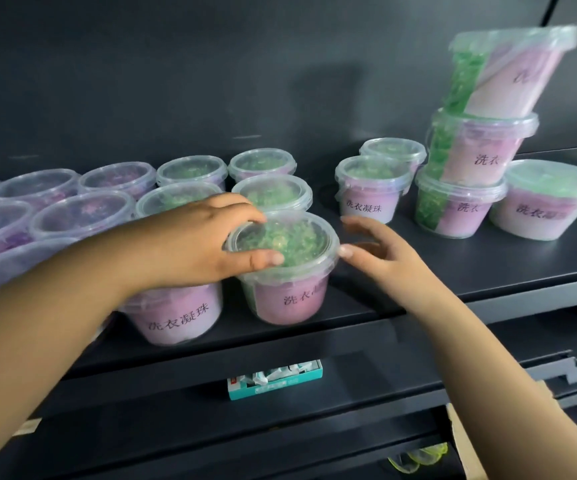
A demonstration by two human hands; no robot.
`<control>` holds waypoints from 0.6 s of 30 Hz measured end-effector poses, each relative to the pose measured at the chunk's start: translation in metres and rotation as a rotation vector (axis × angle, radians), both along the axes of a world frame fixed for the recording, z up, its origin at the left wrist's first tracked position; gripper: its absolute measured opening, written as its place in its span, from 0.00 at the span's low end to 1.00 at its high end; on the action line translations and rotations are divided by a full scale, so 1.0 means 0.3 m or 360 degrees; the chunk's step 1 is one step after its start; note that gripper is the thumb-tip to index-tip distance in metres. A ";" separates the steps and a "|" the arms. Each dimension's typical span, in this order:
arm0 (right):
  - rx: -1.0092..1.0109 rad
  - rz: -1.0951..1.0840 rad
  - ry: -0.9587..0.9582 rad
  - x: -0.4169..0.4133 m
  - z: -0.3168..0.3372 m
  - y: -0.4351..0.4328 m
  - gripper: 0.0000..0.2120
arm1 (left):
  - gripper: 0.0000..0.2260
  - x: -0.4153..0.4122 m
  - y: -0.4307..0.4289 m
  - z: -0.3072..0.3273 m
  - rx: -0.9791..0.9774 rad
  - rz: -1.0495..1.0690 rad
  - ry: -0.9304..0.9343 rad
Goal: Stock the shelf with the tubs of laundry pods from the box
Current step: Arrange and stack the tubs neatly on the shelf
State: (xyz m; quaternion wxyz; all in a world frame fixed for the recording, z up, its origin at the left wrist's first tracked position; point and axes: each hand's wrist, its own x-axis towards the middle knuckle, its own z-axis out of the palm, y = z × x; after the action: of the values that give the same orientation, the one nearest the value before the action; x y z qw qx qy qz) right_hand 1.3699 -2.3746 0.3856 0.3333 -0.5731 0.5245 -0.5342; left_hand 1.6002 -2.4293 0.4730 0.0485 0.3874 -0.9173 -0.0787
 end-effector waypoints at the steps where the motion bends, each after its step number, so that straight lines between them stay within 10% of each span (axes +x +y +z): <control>1: 0.0001 -0.0143 0.0014 -0.027 0.013 -0.011 0.28 | 0.45 0.019 0.003 0.009 -0.0085 0.0043 0.0005; 8: 0.0169 0.0292 -0.0124 -0.032 0.042 -0.011 0.43 | 0.57 0.166 0.024 -0.026 -0.0016 0.0321 -0.0078; 18: 0.0069 0.0558 -0.0304 0.081 -0.007 -0.029 0.35 | 0.55 0.187 0.036 -0.031 0.0010 0.0220 0.0013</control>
State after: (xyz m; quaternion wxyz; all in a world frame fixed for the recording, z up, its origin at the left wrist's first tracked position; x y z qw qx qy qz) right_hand 1.3941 -2.3832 0.3836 0.4818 -0.5949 0.3941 -0.5085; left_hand 1.6564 -2.4185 0.4636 0.0564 0.4498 -0.8878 -0.0798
